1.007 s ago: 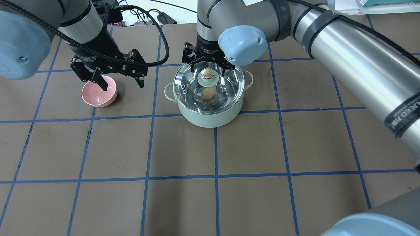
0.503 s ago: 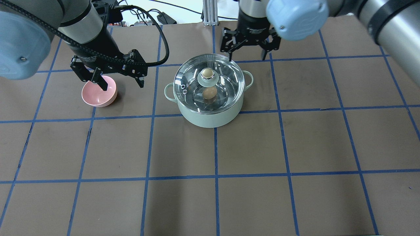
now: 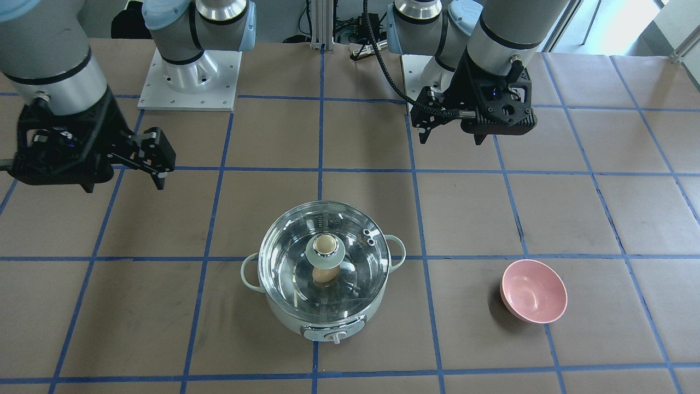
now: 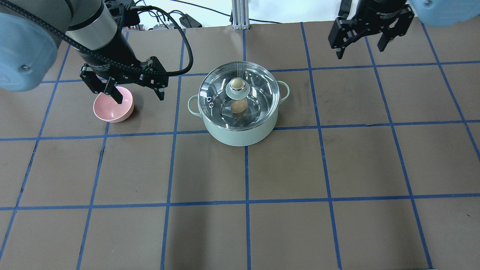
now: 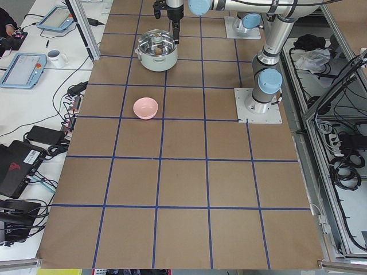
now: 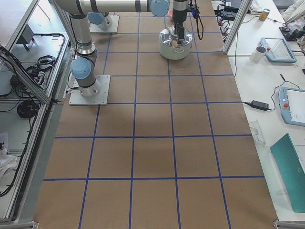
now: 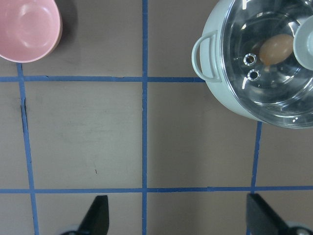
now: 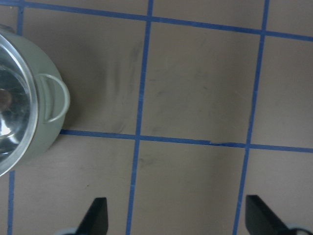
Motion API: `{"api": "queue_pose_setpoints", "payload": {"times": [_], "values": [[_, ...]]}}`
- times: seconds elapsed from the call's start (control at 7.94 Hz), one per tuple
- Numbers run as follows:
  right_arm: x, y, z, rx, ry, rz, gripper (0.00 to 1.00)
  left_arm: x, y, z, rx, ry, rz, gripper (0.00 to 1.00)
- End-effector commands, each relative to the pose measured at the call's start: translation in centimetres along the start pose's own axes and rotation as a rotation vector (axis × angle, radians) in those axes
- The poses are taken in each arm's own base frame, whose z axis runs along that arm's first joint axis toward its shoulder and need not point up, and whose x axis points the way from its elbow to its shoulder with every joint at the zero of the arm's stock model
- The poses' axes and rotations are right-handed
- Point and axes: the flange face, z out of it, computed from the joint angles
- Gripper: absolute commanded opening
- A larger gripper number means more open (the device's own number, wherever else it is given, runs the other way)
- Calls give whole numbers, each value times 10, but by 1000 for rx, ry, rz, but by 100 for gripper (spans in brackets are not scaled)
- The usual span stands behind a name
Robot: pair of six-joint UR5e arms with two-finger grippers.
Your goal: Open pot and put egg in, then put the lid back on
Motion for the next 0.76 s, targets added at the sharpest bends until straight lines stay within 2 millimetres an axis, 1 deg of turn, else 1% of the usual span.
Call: {"api": "queue_pose_setpoints", "payload": {"times": [0.0, 0.13, 0.25, 0.38, 0.63], "values": [[22, 29, 1, -15, 27, 78, 100, -1, -3, 0, 12, 4, -1, 100], [18, 45, 11, -45, 20, 154, 100, -2, -4, -2, 22, 3, 6, 100], [14, 47, 14, -41, 12, 160, 100, -2, -4, -3, 26, 1, 35, 100], [13, 51, 12, -36, 13, 162, 100, -2, -3, -3, 23, 1, 37, 100], [-1, 46, -2, 26, -74, 170, 100, -2, -3, -3, 23, 0, 35, 100]]}}
